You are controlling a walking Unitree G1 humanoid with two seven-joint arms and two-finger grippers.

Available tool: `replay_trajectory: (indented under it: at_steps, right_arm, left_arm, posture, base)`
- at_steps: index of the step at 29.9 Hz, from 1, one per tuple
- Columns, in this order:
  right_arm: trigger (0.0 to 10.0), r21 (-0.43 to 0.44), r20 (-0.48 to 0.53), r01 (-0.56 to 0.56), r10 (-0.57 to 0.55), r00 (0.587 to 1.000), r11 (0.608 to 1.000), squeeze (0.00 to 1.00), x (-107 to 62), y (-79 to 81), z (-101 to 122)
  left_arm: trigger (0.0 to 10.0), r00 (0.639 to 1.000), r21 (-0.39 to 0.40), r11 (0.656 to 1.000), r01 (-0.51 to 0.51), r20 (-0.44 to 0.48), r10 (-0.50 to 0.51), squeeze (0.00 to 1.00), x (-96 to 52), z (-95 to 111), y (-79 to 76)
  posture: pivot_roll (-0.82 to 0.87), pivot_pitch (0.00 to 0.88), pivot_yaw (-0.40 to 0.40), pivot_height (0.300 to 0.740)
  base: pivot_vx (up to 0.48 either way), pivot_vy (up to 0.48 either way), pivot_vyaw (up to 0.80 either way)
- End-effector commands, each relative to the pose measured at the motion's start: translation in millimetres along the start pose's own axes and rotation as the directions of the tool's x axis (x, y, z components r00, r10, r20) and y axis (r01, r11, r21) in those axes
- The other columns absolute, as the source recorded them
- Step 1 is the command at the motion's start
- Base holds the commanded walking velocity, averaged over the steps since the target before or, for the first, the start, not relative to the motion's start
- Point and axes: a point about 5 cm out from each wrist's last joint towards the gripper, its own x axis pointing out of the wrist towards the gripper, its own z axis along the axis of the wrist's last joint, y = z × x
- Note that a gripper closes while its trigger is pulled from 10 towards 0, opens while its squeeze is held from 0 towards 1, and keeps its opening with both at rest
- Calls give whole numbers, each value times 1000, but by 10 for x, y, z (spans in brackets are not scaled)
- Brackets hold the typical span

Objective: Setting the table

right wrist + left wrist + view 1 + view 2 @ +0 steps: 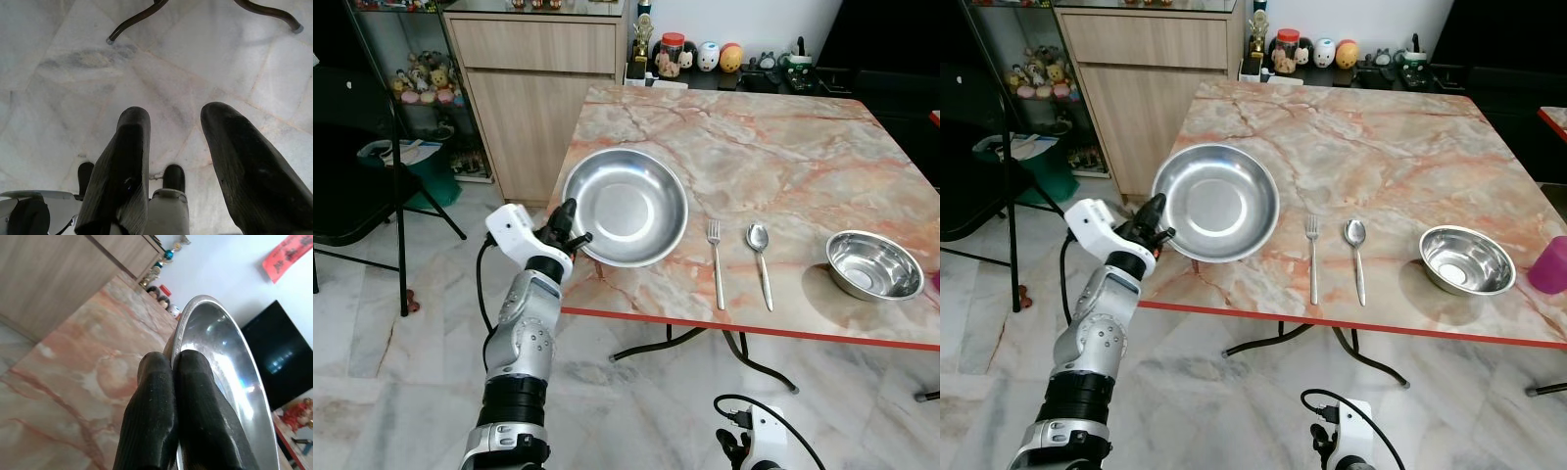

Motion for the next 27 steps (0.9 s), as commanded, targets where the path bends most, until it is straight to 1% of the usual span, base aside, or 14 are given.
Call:
replay_trajectory:
  at_steps: [1, 5, 7, 10, 11, 13, 15, 17, 18, 20, 21, 22, 25, 27]
  right_arm:
    - [10000, -5, -2, 5, -5, 1000, 1000, 0, -8, -28, -7]
    - [10000, 0, 3, 7, -7, 1000, 1000, 0, -9, -31, -4]
    - [10000, 8, 10, 10, -10, 1000, 1000, 0, -10, -31, -2]
    - [10000, 11, 13, 11, -11, 1000, 1000, 0, -10, -29, -1]
    - [10000, 11, 14, 11, -11, 1000, 1000, 0, -10, -30, -1]
    - [10000, 9, 13, 14, -14, 1000, 1000, 0, -12, -36, -3]
    - [10000, 9, 13, 14, -14, 1000, 1000, 0, -13, -39, -4]
    - [10000, 7, 11, 14, -14, 1000, 1000, 0, -14, -45, -4]
    - [10000, 7, 11, 14, -14, 1000, 1000, 0, -14, -46, -4]
    - [10000, 3, 10, 11, -11, 1000, 1000, 0, -14, -47, -3]
    - [10000, 3, 10, 11, -11, 1000, 1000, 0, -14, -47, -3]
    - [10000, 0, 9, 11, -11, 1000, 1000, 0, -16, -53, -3]
    - [10000, -1, 11, 13, -13, 1000, 1000, 0, -18, -59, -3]
    - [10000, -2, 12, 15, -15, 1000, 1000, 0, -19, -65, -4]
  left_arm:
    - [10000, 999, -5, 1000, 13, 33, -13, 0, 15, 64, -48]
    - [10000, 998, -6, 1000, 18, 55, -18, 0, 16, 98, -90]
    - [10000, 997, 2, 1000, 21, 71, -21, 0, 9, 150, -92]
    - [10000, 997, 22, 1000, 15, 80, -16, 0, -27, 221, -12]
    - [10000, 996, 47, 999, 15, 82, -19, 0, -43, 248, 13]
    - [10000, 995, 128, 991, 40, 87, -51, 0, -104, 389, 82]
    - [10000, 994, 164, 985, 51, 91, -66, 0, -119, 464, 109]
    - [10000, 992, 199, 979, 52, 101, -73, 0, -129, 595, 180]
    - [10000, 992, 200, 979, 50, 102, -72, 0, -130, 609, 189]
    - [10000, 991, 234, 970, 64, 99, -89, 0, -135, 699, 239]
    - [10000, 991, 234, 970, 64, 99, -89, 0, -135, 699, 239]
    - [10000, 990, 260, 961, 95, 79, -119, 0, -169, 766, 274]
    - [10000, 990, 275, 955, 113, 51, -132, 0, -231, 793, 328]
    - [10000, 992, 335, 935, 115, 16, -127, 0, -305, 798, 408]
  posture:
    - [76, 0, -50, 740]
    - [70, 0, -48, 740]
    - [68, 0, -47, 740]
    - [62, 0, -47, 740]
    - [63, 0, -48, 740]
    - [69, 0, -50, 740]
    - [71, 0, -51, 740]
    - [77, 0, -55, 740]
    - [77, 0, -55, 740]
    - [80, 0, -58, 740]
    - [80, 0, -58, 740]
    - [76, 0, -57, 740]
    - [74, 0, -56, 740]
    - [69, 0, -56, 740]
  base:
    - [0, 0, 0]
    - [0, 0, 0]
    - [0, 0, 0]
    - [0, 0, 0]
    - [0, 0, 0]
    - [0, 0, 0]
    - [0, 0, 0]
    - [0, 0, 0]
    - [0, 0, 0]
    - [0, 0, 0]
    - [0, 0, 0]
    - [0, 0, 0]
    - [0, 0, 0]
    - [0, 0, 0]
